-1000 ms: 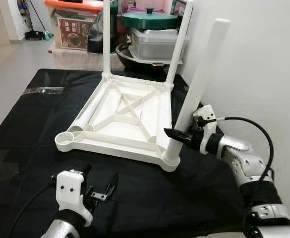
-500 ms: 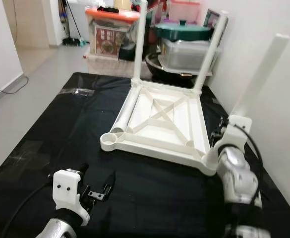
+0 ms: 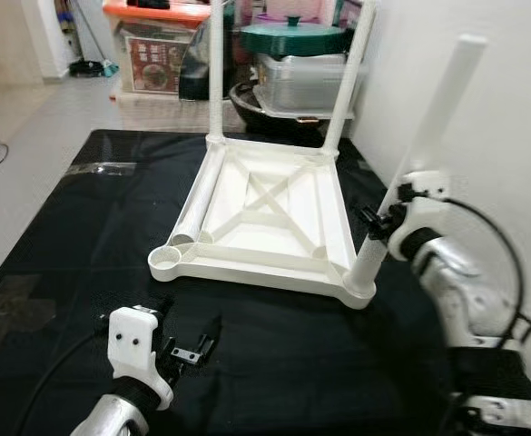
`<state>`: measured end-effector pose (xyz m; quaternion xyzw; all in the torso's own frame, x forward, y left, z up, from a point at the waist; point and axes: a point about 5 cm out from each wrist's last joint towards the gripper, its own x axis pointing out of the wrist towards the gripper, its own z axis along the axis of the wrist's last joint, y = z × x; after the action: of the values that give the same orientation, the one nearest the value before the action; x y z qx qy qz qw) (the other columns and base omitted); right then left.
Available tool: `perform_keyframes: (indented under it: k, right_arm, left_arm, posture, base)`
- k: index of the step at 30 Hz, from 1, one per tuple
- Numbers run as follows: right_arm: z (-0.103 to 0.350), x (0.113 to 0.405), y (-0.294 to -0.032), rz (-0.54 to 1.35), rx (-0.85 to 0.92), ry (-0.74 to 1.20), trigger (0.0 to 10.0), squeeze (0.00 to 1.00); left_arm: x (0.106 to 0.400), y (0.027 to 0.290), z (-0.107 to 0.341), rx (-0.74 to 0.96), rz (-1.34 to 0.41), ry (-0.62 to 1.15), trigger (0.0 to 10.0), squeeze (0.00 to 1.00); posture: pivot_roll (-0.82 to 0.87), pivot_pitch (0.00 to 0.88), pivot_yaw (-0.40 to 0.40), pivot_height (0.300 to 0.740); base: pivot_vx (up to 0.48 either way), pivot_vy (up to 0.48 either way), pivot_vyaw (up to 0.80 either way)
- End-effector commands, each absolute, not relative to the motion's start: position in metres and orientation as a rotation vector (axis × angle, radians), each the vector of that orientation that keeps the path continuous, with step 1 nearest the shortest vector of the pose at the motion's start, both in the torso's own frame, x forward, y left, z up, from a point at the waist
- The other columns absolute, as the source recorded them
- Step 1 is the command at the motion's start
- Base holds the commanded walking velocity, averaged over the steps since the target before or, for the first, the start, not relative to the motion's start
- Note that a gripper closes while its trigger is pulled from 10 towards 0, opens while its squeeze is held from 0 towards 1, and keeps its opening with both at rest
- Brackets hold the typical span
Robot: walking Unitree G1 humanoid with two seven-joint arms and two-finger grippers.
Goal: Building children table
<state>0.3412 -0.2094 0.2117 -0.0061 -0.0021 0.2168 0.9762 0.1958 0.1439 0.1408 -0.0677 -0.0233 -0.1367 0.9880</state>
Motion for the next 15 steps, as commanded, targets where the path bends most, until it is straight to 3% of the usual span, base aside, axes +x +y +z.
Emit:
perform_keyframes:
  k: [1,7,8,9,10,11,13,14,15]
  right_arm:
    - [0.209,0.346,-0.208,0.521,-0.006,0.001,10.0,0.0]
    - [0.189,0.355,-0.195,0.749,-0.059,0.086,10.0,0.0]
    - [0.185,0.354,-0.19,0.781,-0.066,0.095,4.3,0.0]
    - [0.185,0.354,-0.19,0.781,-0.066,0.095,4.3,0.0]
    - [0.181,0.355,-0.186,0.778,-0.073,0.108,0.7,0.0]
    - [0.177,0.358,-0.184,0.738,-0.086,0.132,0.0,0.0]
    - [0.177,0.358,-0.184,0.738,-0.086,0.132,0.0,0.0]
    - [0.171,0.364,-0.187,0.61,-0.118,0.156,0.0,0.0]
    - [0.171,0.364,-0.187,0.61,-0.118,0.156,0.0,0.0]
  left_arm:
    - [0.195,0.142,0.139,-0.139,-0.274,-0.039,10.0,0.0]
    - [0.2,0.139,0.14,-0.127,-0.272,-0.053,10.0,0.0]
    - [0.2,0.138,0.141,-0.126,-0.279,-0.056,10.0,0.0]
    - [0.2,0.138,0.141,-0.126,-0.279,-0.056,10.0,0.0]
    - [0.2,0.136,0.142,-0.127,-0.286,-0.058,10.0,0.0]
    - [0.2,0.134,0.142,-0.131,-0.291,-0.057,10.0,0.0]
    - [0.2,0.134,0.142,-0.131,-0.291,-0.057,10.0,0.0]
    - [0.198,0.135,0.142,-0.127,-0.284,-0.054,10.0,0.0]
    - [0.198,0.135,0.142,-0.127,-0.284,-0.054,10.0,0.0]
  posture:
    - [0.12,0.0,-0.135,0.74]
    - [0.13,0.0,-0.145,0.74]
    - [0.14,0.0,-0.148,0.74]
    - [0.14,0.0,-0.148,0.74]
    - [0.15,0.0,-0.148,0.74]
    - [0.15,0.0,-0.148,0.74]
    - [0.15,0.0,-0.148,0.74]
    - [0.15,0.0,-0.151,0.74]
    - [0.15,0.0,-0.151,0.74]
  base:
    - [0.0,0.0,0.0]
    - [0.0,0.0,0.0]
    - [0.0,0.0,0.0]
    - [0.0,0.0,0.0]
    - [0.0,0.0,0.0]
    - [0.0,0.0,0.0]
    - [0.0,0.0,0.0]
    - [0.0,0.0,0.0]
    - [0.0,0.0,0.0]
